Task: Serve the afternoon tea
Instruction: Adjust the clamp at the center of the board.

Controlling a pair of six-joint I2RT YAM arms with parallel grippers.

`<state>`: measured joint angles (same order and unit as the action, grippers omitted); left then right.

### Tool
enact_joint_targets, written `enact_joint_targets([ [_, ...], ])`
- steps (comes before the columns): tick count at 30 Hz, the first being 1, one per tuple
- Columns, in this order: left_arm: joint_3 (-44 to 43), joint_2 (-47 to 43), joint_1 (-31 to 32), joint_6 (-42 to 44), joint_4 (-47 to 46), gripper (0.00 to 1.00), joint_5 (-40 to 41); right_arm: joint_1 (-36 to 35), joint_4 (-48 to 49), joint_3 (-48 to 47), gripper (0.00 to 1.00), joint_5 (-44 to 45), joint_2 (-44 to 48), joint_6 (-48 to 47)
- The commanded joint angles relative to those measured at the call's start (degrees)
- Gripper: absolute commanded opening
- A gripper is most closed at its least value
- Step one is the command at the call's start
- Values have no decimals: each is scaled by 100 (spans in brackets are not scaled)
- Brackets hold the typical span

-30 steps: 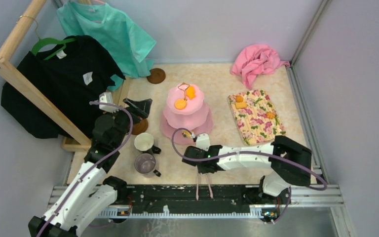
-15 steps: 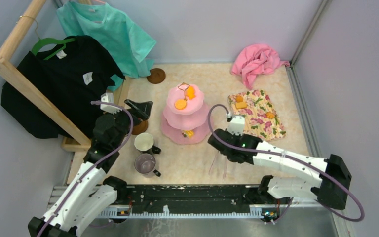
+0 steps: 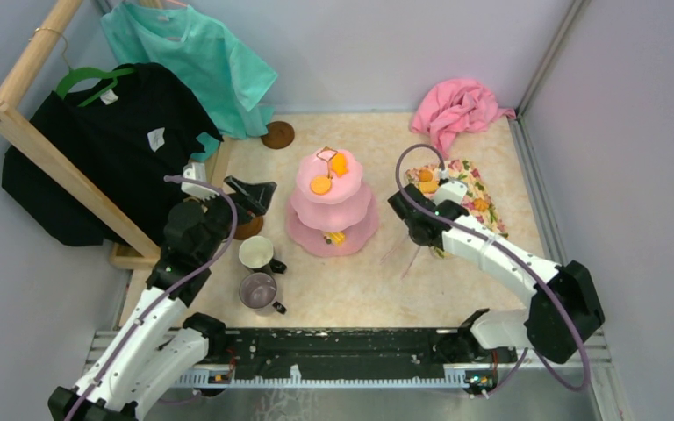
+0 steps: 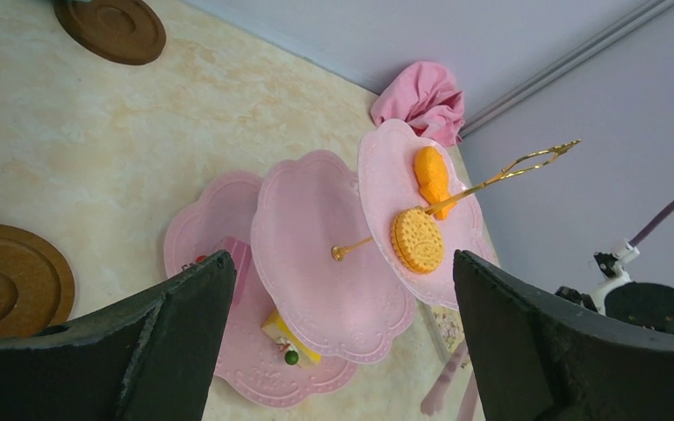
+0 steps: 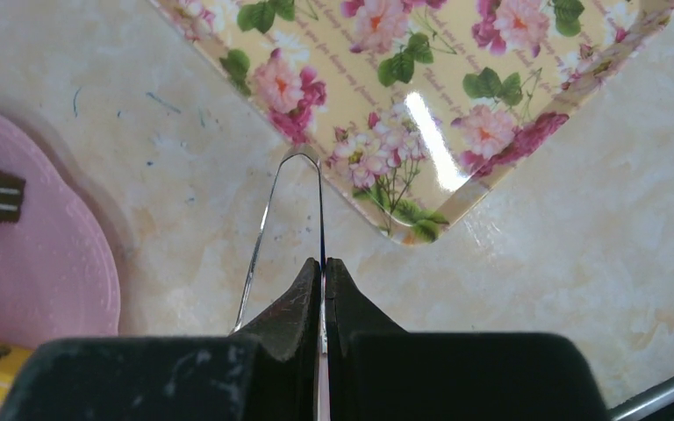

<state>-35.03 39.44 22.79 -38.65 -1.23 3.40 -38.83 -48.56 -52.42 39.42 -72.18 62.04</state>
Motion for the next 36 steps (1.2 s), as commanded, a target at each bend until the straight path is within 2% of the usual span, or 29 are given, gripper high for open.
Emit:
enact_joint_targets([
  [1,-189,7,24,116,-138,98,-131,335,248,-500,0,-173,-385,121],
  [6,-152,304,18,-95,-670,98,-219,328,273,-622,0,-501,-978,809],
  [10,-572,874,21,-361,-828,98,107,332,490,-363,0,-869,-1272,1674],
  [16,-1473,1647,30,-848,-444,98,1305,328,-106,-973,0,-1452,-2040,1905],
  [22,-2227,2196,25,-873,-136,99,1988,332,115,-666,0,-1795,-1859,2045],
  [27,-2260,2281,20,-758,-436,99,2348,321,512,-287,1,-1822,-1471,2008],
  [33,-2236,2469,22,-623,-960,99,2774,85,309,-46,3,-1527,-1312,2272],
  [34,-2237,2494,19,-687,-962,99,2778,40,360,31,17,-1530,-1244,2283],
  [35,-2241,2518,18,-688,-972,99,2757,-5,386,113,58,-1521,-1189,2311],
  [36,-2252,2530,22,-690,-964,99,2744,-36,375,156,63,-1535,-1158,2349],
])
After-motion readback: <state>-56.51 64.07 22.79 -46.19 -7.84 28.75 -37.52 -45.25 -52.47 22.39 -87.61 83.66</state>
